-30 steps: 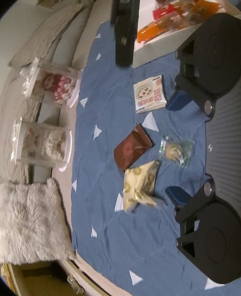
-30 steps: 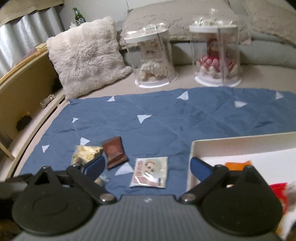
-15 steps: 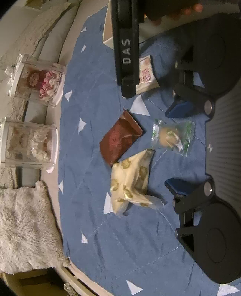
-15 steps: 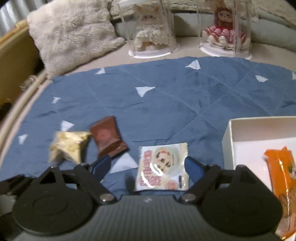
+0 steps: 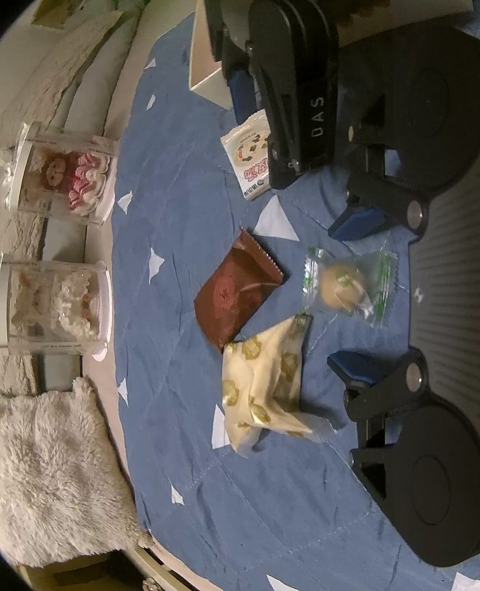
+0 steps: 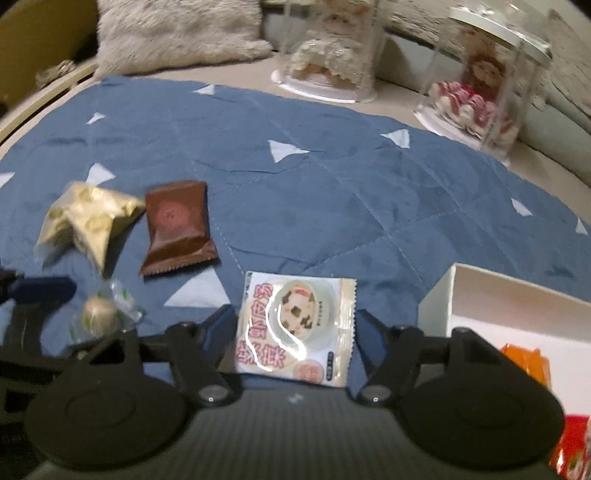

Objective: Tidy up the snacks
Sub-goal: 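Grasp the clear green-trimmed pastry pack with the left gripper while the right grasps the white printed cookie packet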

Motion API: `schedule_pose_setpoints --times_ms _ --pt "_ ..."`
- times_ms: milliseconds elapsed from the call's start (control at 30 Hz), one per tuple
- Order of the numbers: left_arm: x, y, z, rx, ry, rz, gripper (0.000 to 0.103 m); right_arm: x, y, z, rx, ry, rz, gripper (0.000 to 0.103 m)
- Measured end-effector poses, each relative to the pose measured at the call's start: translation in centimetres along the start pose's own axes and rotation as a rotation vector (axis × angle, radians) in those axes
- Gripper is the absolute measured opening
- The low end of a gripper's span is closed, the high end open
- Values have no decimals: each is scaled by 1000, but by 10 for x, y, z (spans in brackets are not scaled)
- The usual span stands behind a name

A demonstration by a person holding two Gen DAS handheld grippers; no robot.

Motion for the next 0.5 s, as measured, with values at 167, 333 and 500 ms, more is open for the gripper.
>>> schedule_pose_setpoints --times_ms 167,333,500 --pt "0 -2 -5 -6 -25 5 56 -2 6 4 -65 30 -4 63" --pt "-1 0 0 -12 -12 0 45 -4 7 6 -105 29 -8 60" --pt "-2 1 1 -5 -5 -4 41 -13 15 8 -140 5 -28 60"
Point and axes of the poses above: each gripper's, at about its wrist camera, not at the fingertips, and y roughly against the way its jaws point, z to its left, x to its underside, the point moved 10 cm from there along -y, roughly the way its jaws point, and after that the axes turned 11 degrees about x, right-handed, at the moved point
